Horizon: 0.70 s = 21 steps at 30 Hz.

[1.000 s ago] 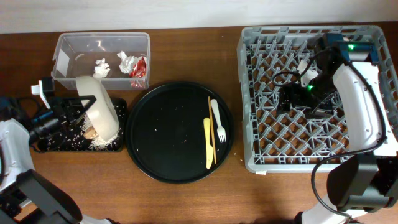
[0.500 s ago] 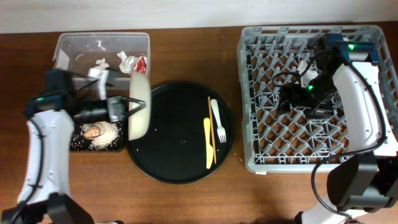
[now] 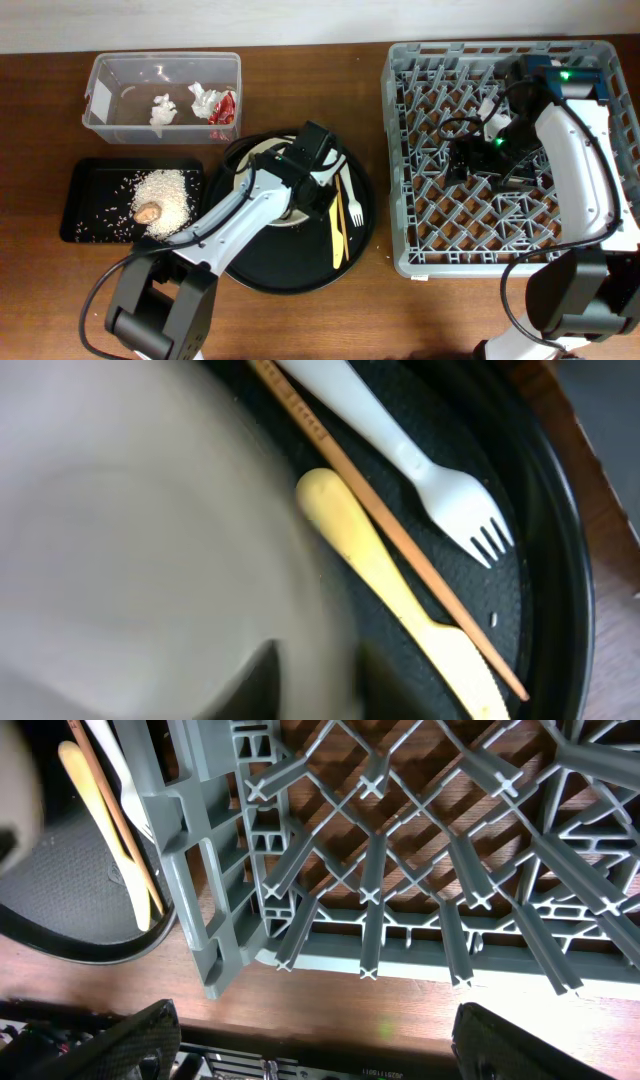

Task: Sort waste into correct bins and load items into the dishwasher rack
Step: 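Set the emptied cream bowl back on the round tray with left gripper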

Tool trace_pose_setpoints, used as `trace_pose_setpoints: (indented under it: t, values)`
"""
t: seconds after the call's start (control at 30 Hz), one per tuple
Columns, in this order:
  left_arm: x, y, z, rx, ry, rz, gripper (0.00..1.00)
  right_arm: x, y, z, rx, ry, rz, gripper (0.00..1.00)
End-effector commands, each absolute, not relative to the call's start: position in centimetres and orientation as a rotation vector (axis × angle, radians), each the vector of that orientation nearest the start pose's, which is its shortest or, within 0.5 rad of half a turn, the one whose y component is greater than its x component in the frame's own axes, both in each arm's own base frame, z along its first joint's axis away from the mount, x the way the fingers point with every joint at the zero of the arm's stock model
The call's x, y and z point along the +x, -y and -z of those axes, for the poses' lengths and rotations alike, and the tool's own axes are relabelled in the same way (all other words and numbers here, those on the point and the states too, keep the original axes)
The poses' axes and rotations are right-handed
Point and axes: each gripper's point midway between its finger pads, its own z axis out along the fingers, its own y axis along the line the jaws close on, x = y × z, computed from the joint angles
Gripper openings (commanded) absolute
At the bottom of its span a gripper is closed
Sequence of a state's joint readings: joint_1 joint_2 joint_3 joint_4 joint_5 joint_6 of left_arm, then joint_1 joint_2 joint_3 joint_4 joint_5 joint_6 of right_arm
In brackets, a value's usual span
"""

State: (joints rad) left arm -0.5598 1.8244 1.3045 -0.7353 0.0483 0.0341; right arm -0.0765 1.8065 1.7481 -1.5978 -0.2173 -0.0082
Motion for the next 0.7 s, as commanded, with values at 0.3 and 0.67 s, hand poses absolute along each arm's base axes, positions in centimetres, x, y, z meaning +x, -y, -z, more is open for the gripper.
trace_pose_setpoints:
  t: [0.3,0.67]
  values:
    - [31.8,0.0,-22.1,-0.104,-2.695,0.080,0.99,35.5,-18.6,-18.7,-0.543,-2.821,-0.386,0.91]
    - [31.1,-2.7,-21.4,-0.245,-2.714,0.104,0.99,39.5,-25.3,-2.1,-0.489,-2.969,-0.220,0.74]
